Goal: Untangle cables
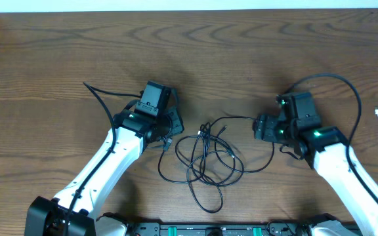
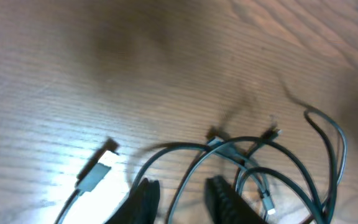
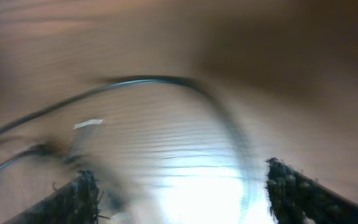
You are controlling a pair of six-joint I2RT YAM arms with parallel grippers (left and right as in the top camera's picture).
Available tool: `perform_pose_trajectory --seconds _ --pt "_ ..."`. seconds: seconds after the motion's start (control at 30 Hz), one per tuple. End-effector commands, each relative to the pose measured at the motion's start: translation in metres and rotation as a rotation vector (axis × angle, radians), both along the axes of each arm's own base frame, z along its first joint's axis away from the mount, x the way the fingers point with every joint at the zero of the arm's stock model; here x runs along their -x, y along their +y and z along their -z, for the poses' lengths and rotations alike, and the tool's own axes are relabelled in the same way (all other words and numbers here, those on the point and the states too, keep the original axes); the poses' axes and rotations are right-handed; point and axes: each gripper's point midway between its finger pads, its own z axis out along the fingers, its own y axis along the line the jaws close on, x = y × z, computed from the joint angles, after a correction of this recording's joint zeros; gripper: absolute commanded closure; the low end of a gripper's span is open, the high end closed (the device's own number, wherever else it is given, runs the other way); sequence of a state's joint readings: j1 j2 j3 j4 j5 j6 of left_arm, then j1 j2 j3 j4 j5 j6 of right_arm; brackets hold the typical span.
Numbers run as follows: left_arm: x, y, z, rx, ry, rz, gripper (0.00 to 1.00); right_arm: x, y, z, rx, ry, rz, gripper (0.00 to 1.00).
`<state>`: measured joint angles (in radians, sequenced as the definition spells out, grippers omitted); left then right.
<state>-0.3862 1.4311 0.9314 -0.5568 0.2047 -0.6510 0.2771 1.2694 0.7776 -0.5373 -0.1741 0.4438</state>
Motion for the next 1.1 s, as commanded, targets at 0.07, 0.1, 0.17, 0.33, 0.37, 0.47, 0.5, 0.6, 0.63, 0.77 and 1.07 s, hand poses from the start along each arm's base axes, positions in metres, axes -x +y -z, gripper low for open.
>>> perform_pose_trajectory --seconds 0.07,0.1,0.17,0.33,0.37,0.47,0.5,0.6,0.63,0.77,1.07 --pt "-0.011 0.016 -0.005 -0.080 -0.051 -0.042 0.55 0.025 0.082 -0.059 -0.343 -0.116 -0.388 0.41" --pt "-0.011 0.017 -0.005 -0.083 -0.052 -0.053 0.54 0.026 0.086 -0.059 -0.349 -0.111 -0.394 0.44" --pt "-0.013 0.021 -0.005 -0.094 -0.054 -0.085 0.53 0.034 0.098 -0.054 -0.359 -0.074 -0.415 0.46" --pt "-0.014 0.026 -0.004 -0.121 -0.058 -0.103 0.47 0.059 0.137 -0.036 -0.357 -0.006 -0.539 0.49" --pt "-0.013 0.027 -0.004 -0.125 -0.055 -0.104 0.47 0.061 0.142 -0.031 -0.351 0.006 -0.539 0.52" --pt "-0.008 0.029 -0.002 -0.135 -0.035 -0.102 0.47 0.059 0.148 -0.014 -0.338 0.079 -0.457 0.60" --pt "-0.006 0.030 -0.001 -0.140 -0.026 -0.102 0.47 0.058 0.148 -0.009 -0.338 0.094 -0.448 0.64" --pt "0.000 0.037 0.002 -0.175 -0.003 -0.109 0.47 0.055 0.150 0.000 -0.329 0.107 -0.444 0.74" --pt "0.001 0.040 0.003 -0.190 0.003 -0.113 0.47 0.054 0.150 0.002 -0.325 0.108 -0.441 0.77" --pt "0.005 0.044 0.005 -0.212 0.019 -0.116 0.46 0.046 0.149 0.004 -0.306 0.079 -0.421 0.78" --pt "0.006 0.044 0.005 -0.213 0.020 -0.116 0.46 0.026 0.128 0.015 -0.191 0.050 -0.265 0.77"
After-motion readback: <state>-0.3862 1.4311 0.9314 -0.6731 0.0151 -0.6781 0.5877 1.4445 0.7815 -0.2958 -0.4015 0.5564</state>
